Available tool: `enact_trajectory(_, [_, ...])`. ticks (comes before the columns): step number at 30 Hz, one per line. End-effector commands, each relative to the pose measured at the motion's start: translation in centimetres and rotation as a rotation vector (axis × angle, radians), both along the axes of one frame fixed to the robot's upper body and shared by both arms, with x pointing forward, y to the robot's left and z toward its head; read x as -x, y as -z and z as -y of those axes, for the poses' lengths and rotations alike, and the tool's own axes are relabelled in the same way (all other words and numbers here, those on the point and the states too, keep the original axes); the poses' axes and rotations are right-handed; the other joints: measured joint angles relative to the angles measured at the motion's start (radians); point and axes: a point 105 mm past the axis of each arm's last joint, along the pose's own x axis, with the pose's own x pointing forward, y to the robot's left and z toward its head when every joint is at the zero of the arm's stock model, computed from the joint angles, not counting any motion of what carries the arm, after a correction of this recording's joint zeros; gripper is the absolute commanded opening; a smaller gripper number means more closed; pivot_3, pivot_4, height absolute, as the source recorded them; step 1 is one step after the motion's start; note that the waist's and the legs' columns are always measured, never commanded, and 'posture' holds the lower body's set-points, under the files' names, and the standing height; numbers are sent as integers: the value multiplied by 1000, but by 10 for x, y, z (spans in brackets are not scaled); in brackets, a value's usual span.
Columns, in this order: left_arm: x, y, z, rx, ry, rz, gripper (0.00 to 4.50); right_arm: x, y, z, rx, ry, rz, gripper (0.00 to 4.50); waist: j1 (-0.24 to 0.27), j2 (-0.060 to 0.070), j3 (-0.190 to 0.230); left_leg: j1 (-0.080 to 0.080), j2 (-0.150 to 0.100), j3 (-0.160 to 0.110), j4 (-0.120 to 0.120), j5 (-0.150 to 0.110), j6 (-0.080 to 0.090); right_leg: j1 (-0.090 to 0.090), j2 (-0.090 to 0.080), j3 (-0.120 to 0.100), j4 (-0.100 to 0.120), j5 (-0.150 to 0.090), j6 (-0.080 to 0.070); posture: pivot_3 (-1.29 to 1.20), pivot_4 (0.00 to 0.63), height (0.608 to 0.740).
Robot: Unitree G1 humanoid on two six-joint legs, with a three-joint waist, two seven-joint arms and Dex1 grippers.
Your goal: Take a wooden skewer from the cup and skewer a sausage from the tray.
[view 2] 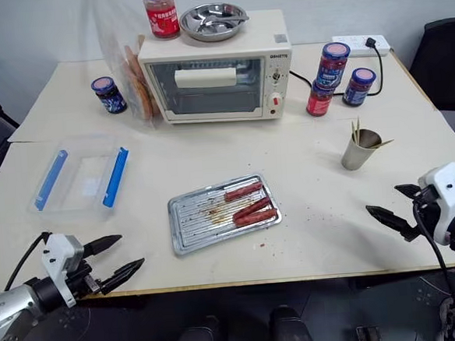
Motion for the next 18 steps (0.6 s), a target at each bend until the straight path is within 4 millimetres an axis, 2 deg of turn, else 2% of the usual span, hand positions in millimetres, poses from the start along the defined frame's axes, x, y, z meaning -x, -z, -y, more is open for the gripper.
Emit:
enact_trajectory(1, [1,-8,3,-31,29,27,4474,0,-6,-5,7,-12,27,4500,-1,0,0,0,0,0,0,0,0,0,0,0,0,0,0,0,150,740])
enact_trajectory(10, [-5,-2,7,-33,4,2,4474,-4,-2,-5,-20,57,51,4500,0,0,0,0,0,0,0,0,0,0,0,0,0,0,0,0,150,740])
enact_trajectory(12, [-2,-3,15,30,36,-19,4474,-6,-3,-3,-42,97,69,4500,0,0,0,0,0,0,0,0,0,0,0,0,0,0,0,0,150,740])
enact_trajectory(16, [-4,-3,24,25,71,-37,4474,-8,-5,-3,-53,147,108,4500,0,1,0,0,0,0,0,0,0,0,0,0,0,0,0,0,150,740])
enact_trajectory(18, [-6,-10,35,66,115,-34,4474,-10,-10,-2,-82,198,151,4500,0,1,0,0,0,0,0,0,0,0,0,0,0,0,0,0,150,740])
